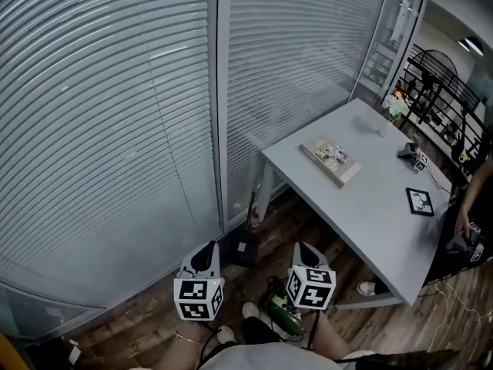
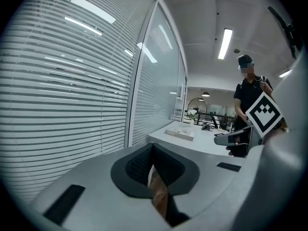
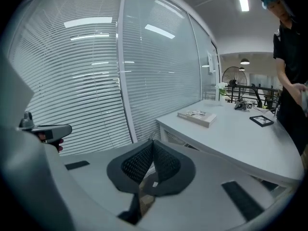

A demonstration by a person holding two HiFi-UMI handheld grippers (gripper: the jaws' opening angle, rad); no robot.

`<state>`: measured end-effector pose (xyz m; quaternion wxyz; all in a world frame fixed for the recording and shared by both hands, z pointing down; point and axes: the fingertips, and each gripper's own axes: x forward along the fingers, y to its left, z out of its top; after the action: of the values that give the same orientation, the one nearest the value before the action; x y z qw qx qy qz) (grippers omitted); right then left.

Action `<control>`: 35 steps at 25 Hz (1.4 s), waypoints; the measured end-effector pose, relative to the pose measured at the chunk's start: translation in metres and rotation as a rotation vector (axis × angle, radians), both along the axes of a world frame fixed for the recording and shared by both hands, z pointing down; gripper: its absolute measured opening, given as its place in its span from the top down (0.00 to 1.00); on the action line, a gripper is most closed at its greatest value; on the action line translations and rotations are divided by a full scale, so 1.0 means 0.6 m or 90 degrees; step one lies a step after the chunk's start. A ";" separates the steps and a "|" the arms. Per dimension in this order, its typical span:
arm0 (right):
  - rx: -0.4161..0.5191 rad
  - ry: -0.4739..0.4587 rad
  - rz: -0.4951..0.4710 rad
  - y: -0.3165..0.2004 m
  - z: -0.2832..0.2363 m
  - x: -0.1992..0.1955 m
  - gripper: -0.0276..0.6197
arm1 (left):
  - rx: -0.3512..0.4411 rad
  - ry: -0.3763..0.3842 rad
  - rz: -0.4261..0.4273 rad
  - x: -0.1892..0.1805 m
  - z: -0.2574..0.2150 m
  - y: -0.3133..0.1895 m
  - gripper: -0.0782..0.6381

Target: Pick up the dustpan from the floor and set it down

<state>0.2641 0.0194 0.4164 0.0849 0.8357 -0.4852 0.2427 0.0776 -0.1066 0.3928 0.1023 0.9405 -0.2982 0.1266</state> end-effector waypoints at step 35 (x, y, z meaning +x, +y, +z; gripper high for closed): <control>-0.112 -0.111 0.022 -0.016 0.338 0.066 0.91 | -0.121 -0.114 0.038 0.135 0.365 -0.011 0.87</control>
<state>0.3035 0.0099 0.6193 0.1111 0.8089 -0.4532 0.3576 0.1587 -0.1130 0.6119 0.1599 0.9201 -0.2648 0.2403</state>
